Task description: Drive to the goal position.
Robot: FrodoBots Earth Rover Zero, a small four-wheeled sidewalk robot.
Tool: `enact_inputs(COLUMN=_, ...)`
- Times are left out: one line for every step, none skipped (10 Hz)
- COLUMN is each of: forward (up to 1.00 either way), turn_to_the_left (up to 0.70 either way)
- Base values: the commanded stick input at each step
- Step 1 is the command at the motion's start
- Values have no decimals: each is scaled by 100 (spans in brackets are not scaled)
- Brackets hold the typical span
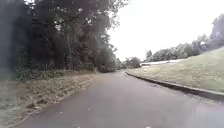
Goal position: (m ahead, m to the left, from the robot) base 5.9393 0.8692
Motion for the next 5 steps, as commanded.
enact_inputs(forward=45, turn_to_the_left=0)
enact_inputs(forward=45, turn_to_the_left=0)
enact_inputs(forward=45, turn_to_the_left=0)
enact_inputs(forward=45, turn_to_the_left=0)
enact_inputs(forward=45, turn_to_the_left=0)
